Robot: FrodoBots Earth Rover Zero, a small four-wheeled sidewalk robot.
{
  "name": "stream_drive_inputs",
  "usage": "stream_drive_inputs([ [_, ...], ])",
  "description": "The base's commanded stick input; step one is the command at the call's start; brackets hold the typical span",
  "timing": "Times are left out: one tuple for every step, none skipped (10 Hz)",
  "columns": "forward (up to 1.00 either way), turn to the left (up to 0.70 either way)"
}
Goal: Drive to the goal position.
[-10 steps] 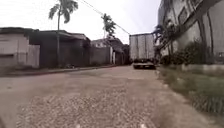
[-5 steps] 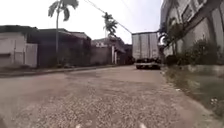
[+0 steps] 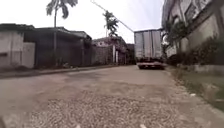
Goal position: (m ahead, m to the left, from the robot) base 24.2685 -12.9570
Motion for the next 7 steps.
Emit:
stream_drive_inputs([
  [0.85, -0.34],
  [0.85, -0.34],
  [0.85, -0.34],
  [0.85, -0.34],
  [0.85, -0.26],
  [0.85, -0.05],
  [0.85, 0.00],
])
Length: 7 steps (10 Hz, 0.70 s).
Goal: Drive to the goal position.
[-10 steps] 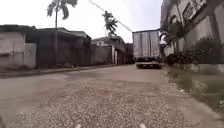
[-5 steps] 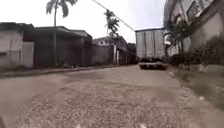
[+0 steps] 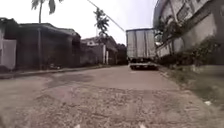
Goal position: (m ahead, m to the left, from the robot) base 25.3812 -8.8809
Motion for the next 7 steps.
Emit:
stream_drive_inputs([
  [0.85, 0.00],
  [0.85, 0.00],
  [0.85, 0.00],
  [0.85, 0.00],
  [0.85, 0.00],
  [0.85, 0.00],
  [0.85, 0.00],
])
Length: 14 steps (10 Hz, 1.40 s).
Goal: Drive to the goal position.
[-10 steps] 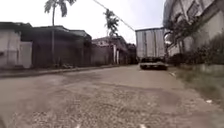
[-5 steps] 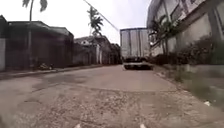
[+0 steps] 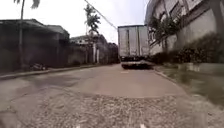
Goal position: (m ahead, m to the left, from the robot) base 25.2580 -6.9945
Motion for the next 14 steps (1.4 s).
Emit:
stream_drive_inputs([
  [0.85, 0.00],
  [0.85, 0.00],
  [0.85, 0.00],
  [0.85, 0.00],
  [0.85, 0.00],
  [0.85, 0.00],
  [0.85, 0.00],
  [0.85, 0.00],
  [0.85, 0.00],
  [0.85, 0.00],
  [0.85, 0.00],
  [0.85, 0.00],
  [0.85, 0.00],
  [0.85, 0.00],
])
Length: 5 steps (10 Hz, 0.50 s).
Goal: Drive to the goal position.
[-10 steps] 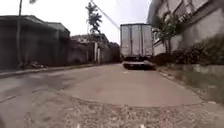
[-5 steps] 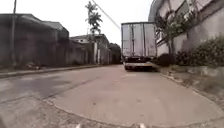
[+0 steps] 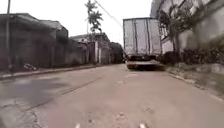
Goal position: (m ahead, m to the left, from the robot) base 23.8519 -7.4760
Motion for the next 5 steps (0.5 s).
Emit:
stream_drive_inputs([
  [0.85, 0.00],
  [0.85, 0.00],
  [0.85, 0.00],
  [0.85, 0.00],
  [0.85, 0.00],
])
